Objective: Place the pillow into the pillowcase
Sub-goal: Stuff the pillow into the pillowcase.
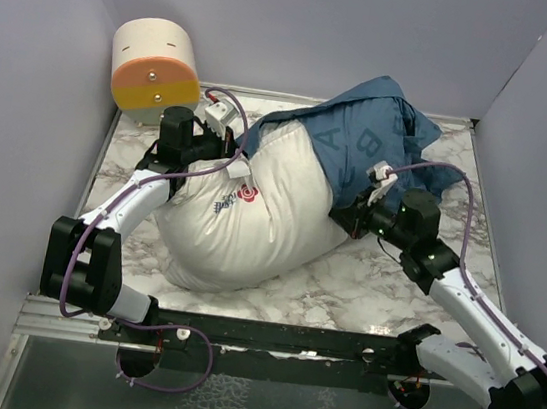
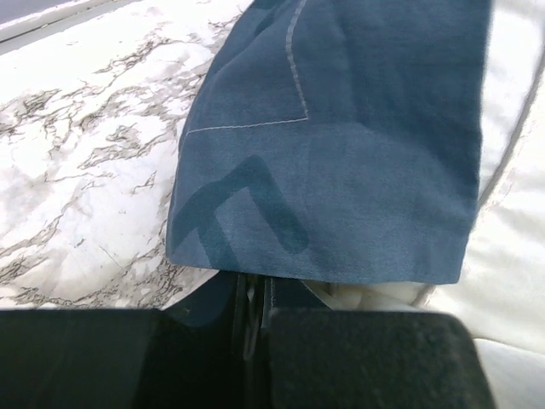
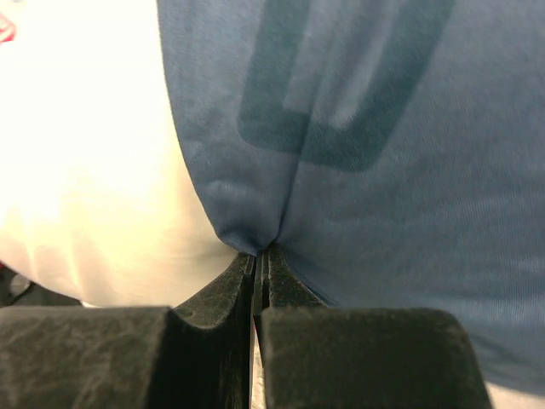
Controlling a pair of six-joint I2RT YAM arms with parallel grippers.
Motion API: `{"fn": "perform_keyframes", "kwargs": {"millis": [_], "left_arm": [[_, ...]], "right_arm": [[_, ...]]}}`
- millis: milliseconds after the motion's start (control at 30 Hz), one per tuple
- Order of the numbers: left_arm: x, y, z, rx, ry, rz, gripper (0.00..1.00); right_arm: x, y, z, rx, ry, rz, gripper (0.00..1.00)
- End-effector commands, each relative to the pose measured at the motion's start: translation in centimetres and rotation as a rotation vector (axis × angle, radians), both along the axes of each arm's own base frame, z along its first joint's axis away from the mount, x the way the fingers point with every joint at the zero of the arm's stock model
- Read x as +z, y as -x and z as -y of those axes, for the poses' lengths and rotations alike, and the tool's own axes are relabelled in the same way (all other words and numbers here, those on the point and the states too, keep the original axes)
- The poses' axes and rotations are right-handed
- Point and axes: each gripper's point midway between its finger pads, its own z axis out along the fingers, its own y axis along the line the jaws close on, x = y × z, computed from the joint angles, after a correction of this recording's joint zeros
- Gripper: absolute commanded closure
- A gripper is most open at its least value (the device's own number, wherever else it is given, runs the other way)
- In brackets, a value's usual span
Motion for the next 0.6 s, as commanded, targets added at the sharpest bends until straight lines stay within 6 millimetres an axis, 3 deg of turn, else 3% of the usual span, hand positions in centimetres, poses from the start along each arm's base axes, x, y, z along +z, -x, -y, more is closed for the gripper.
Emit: {"fn": "perform_keyframes", "kwargs": {"millis": [0,133,233,367,467,567], "left_arm": [[-0.4,0.2,0.5,-0.007,-0.021,-0.007,1.00],[-0.5,0.1,0.4,-0.003,-0.024,-0.010,1.00],[-0.6,0.0,0.3,0.003,-0.030,-0.008,1.00],[-0.9,-0.2,-0.1,0.028,-0.044,-0.013,1.00],[-1.4,-0.9,-1.0,0.091,-0.077,-0.025,1.00],[-2.2,-2.2,-3.5,0.251,-0.152,-0.051,0.71]], "right_arm": [[9.2,3.6,-7.1,0.386,-0.198,0.191,0.99],[12.1,3.3,-11.2,0.479,-0.234,0.218,0.99],[13.8,2.8,-12.9,0.513,-0.284,0.227,0.99],[14.7,0.4,-13.2,0.417,-0.285,0.240,0.99],[14.4,-0.4,-12.6,0.350,-0.289,0.238,0.99],[11.6,-1.9,-11.2,0.209,-0.241,0.177,0.96]]}}
